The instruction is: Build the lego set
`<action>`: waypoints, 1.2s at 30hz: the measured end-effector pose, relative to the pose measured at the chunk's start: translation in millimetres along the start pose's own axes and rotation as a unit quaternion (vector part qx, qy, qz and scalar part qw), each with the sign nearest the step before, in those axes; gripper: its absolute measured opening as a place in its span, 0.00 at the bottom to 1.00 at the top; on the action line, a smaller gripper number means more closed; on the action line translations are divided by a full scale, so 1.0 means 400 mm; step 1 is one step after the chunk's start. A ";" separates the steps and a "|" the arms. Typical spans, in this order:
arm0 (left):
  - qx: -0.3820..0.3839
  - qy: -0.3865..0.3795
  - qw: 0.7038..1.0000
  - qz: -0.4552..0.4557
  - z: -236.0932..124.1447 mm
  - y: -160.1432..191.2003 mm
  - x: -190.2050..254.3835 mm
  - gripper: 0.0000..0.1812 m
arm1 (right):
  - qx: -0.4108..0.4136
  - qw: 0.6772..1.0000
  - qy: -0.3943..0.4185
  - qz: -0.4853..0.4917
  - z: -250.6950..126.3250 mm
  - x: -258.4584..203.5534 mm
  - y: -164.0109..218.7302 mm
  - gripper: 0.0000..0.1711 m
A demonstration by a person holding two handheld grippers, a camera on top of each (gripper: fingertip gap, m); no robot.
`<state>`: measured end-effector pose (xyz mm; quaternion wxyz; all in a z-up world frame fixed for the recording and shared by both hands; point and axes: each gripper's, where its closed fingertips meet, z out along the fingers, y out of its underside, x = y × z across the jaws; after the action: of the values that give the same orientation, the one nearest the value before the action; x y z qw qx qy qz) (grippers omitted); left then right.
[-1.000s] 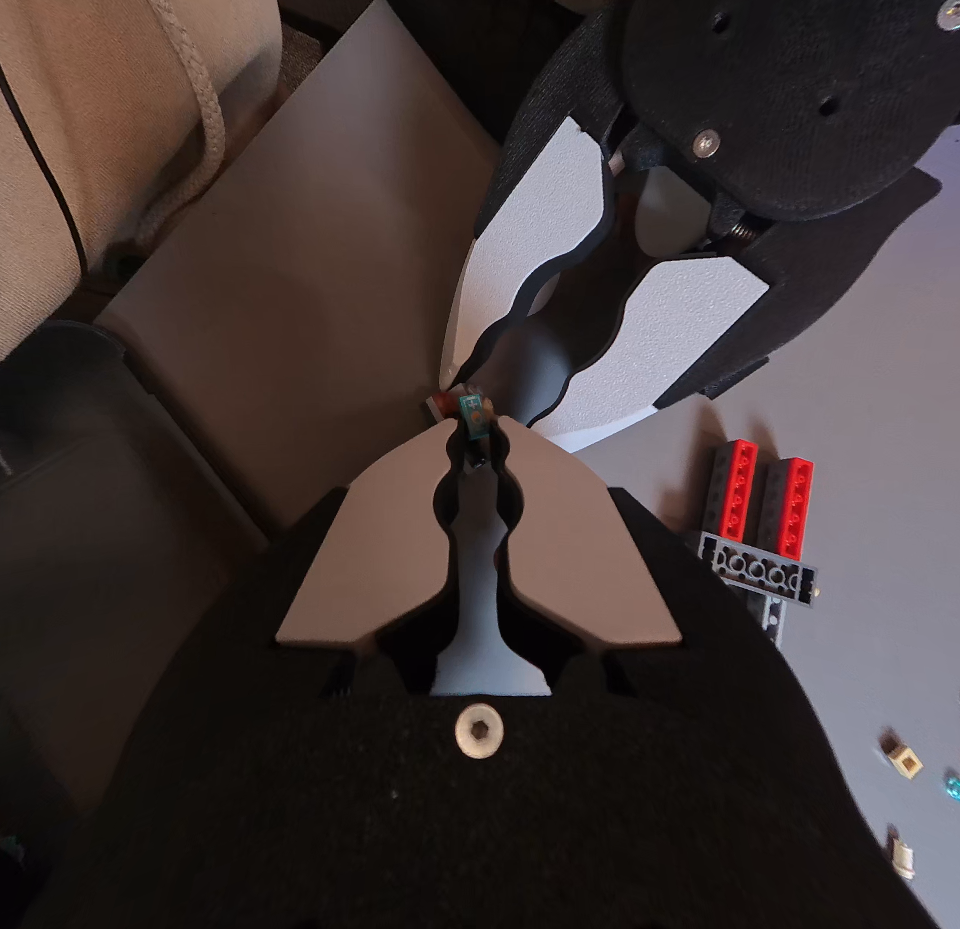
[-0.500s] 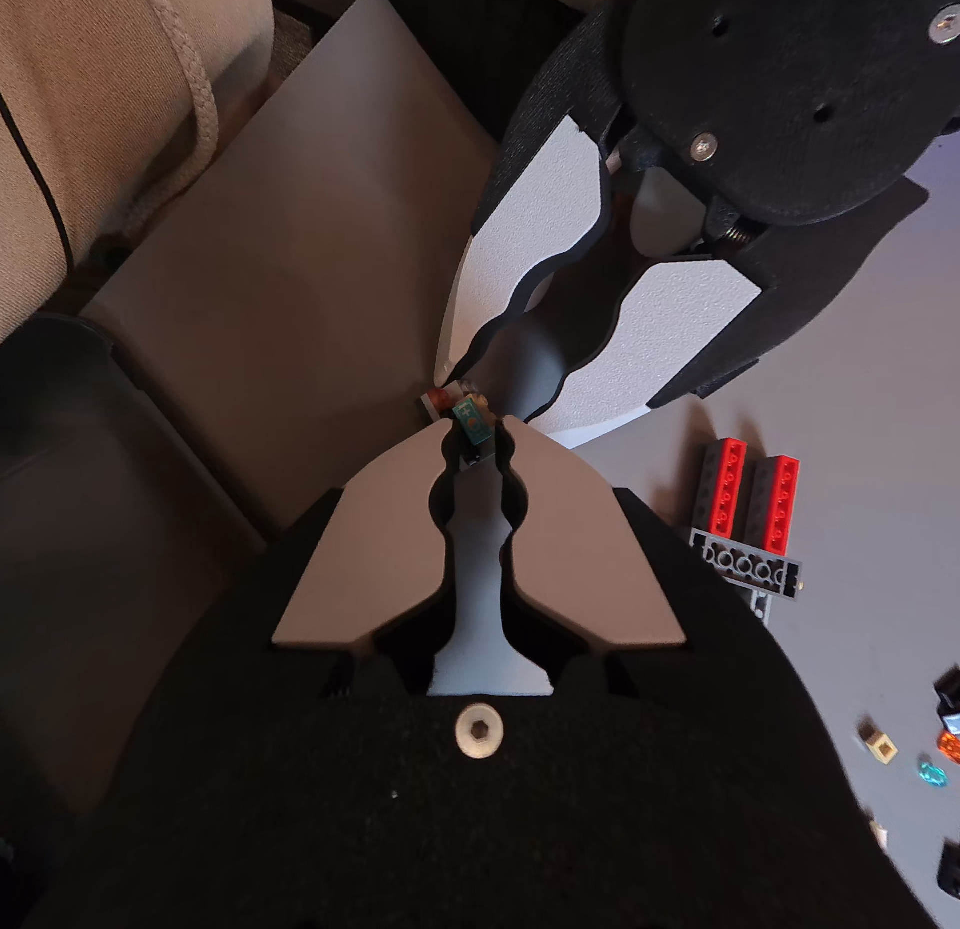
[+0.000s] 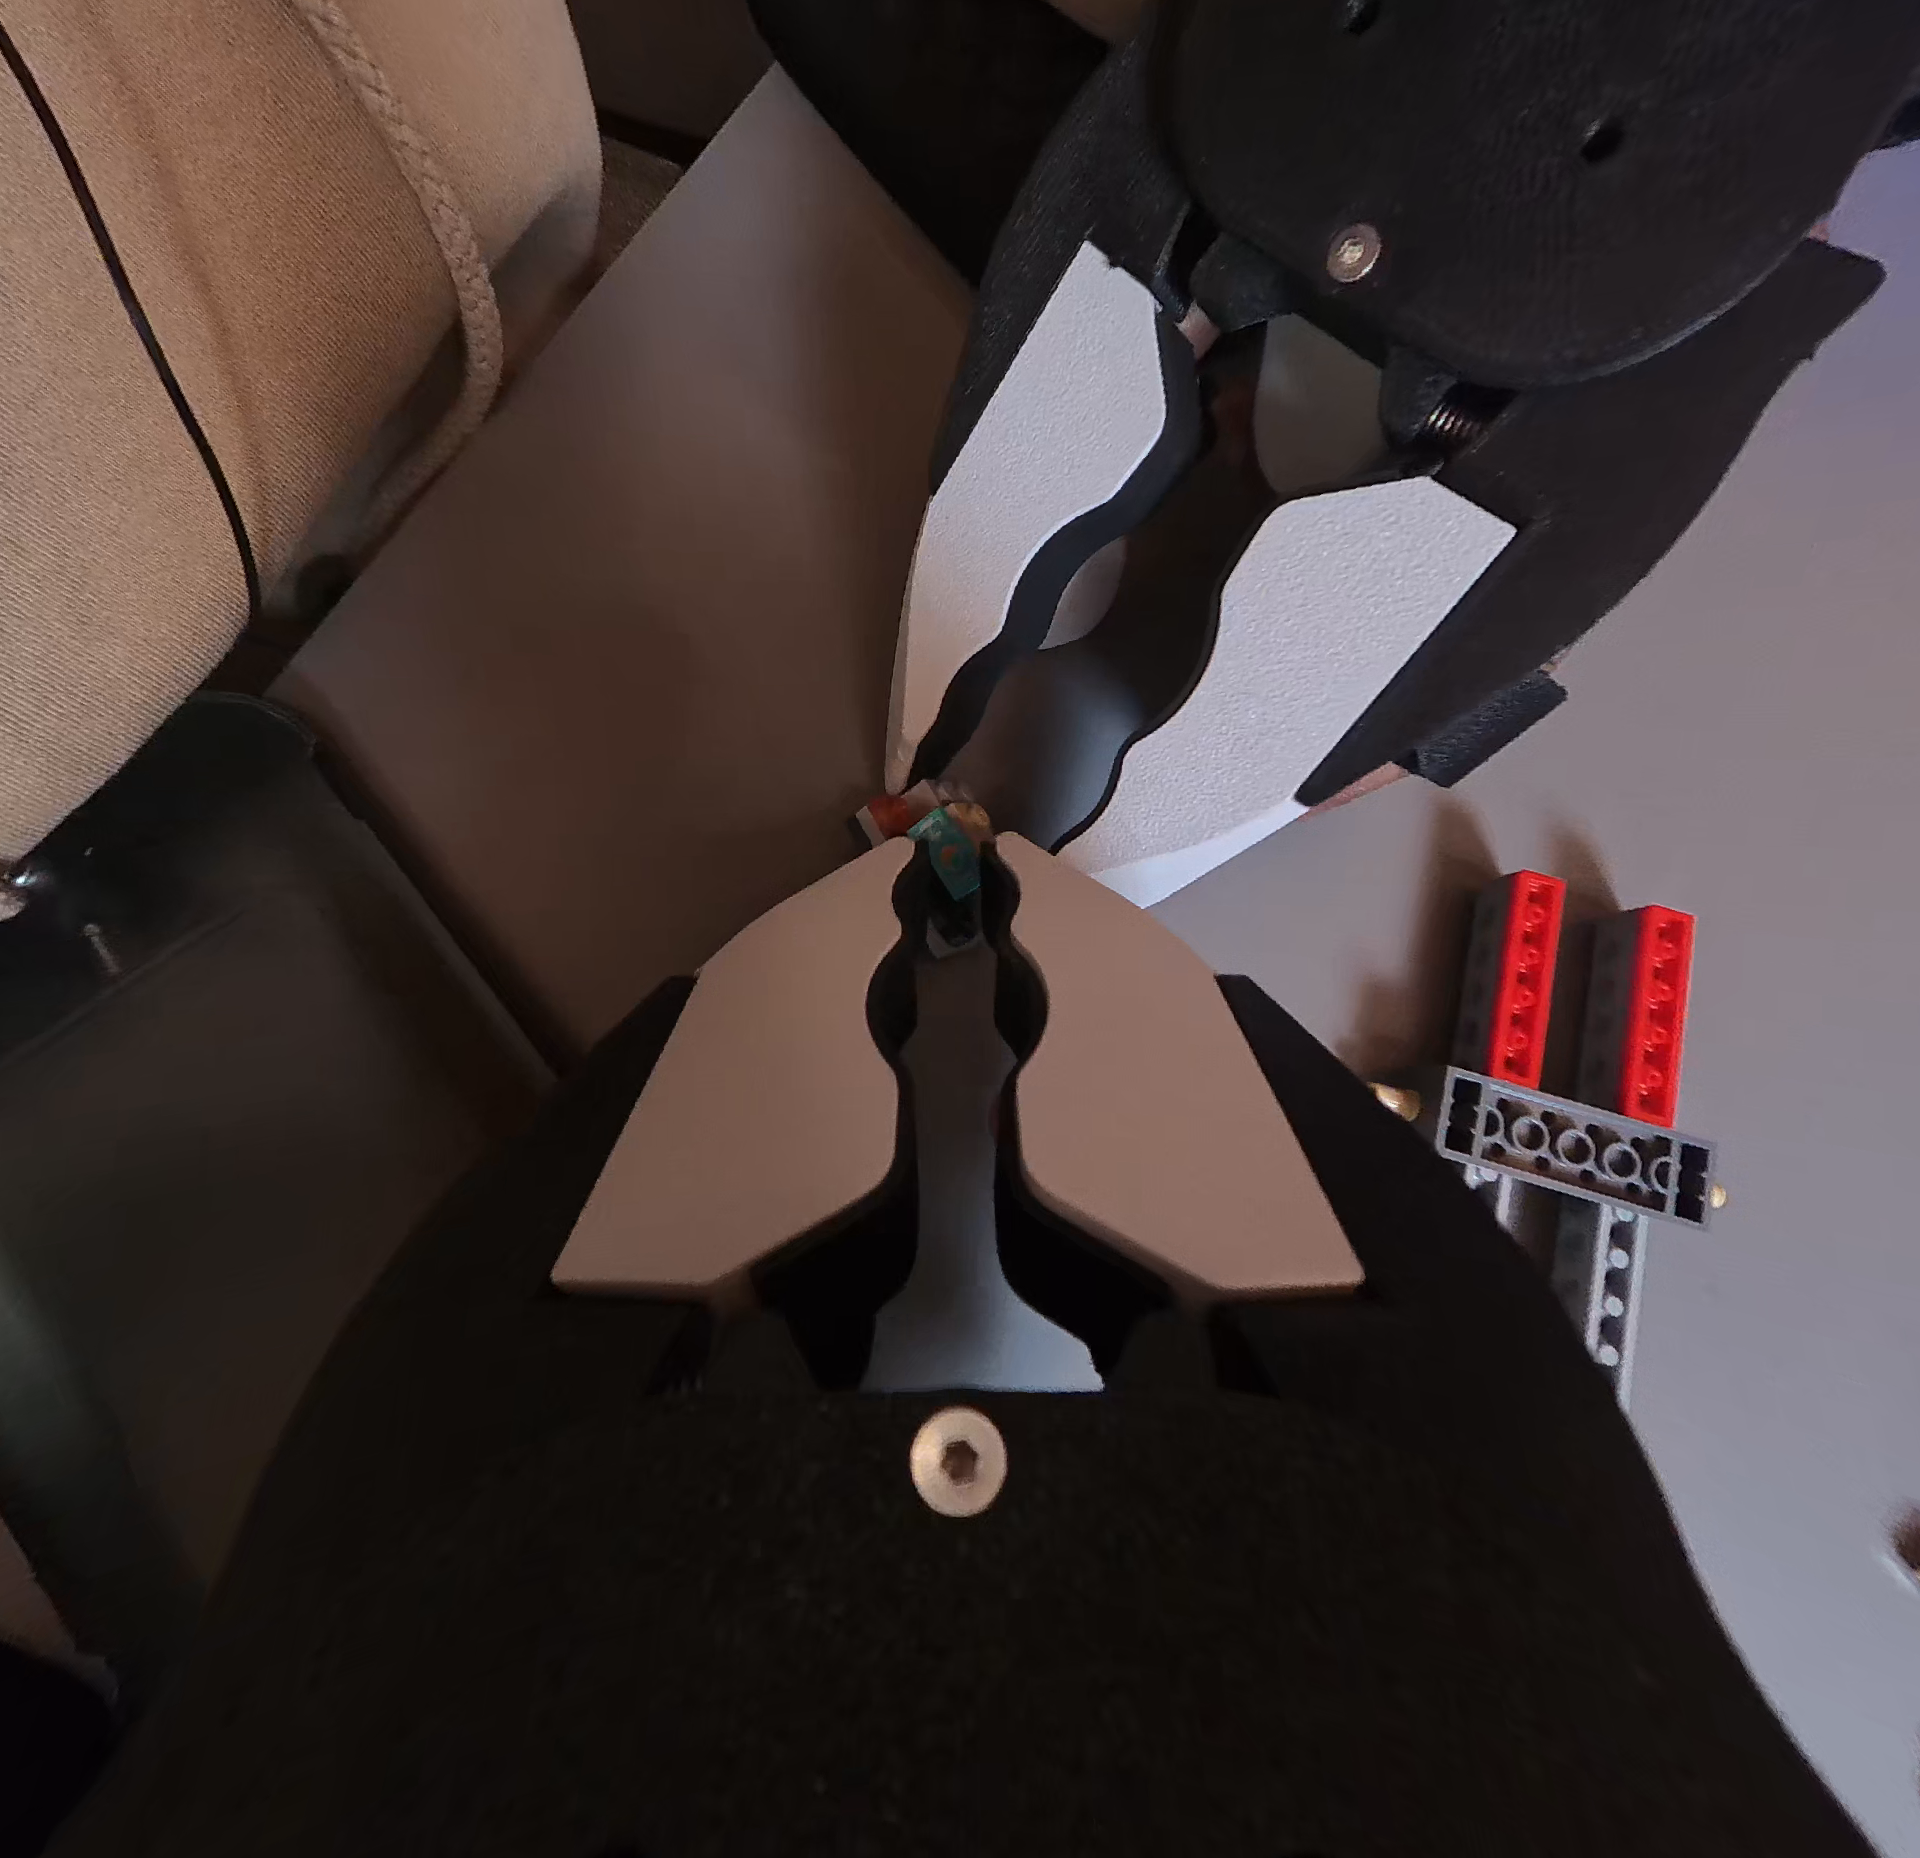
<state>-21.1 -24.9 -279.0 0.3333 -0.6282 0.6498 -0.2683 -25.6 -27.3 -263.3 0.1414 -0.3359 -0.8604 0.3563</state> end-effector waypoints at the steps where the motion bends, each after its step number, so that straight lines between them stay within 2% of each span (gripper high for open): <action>1: -0.001 -0.001 1.000 0.002 0.001 -0.001 0.000 0.19 | 0.001 1.000 -0.002 0.000 0.000 -0.002 -0.001 0.05; 15: -0.008 -0.006 1.000 0.014 0.005 -0.005 0.006 0.19 | 0.007 1.000 0.006 0.013 -0.028 0.006 -0.005 0.08; 24: -0.006 -0.037 0.998 0.043 0.006 -0.015 -0.009 0.19 | 0.003 0.990 -0.042 0.138 -0.026 -0.002 0.035 0.21; 31: 0.030 -0.057 0.997 0.045 -0.015 -0.046 -0.023 0.19 | 0.041 0.975 -0.062 0.210 -0.031 -0.005 0.024 0.20; 36: 0.052 -0.079 0.994 0.051 -0.033 -0.070 -0.035 0.19 | 0.104 0.949 -0.079 0.286 -0.051 0.000 0.000 0.20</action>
<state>-13.6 -13.6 -247.6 0.4295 -0.5951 0.6377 -0.2339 -15.7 -16.7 -249.1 -0.0009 -0.5217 -0.6950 0.4948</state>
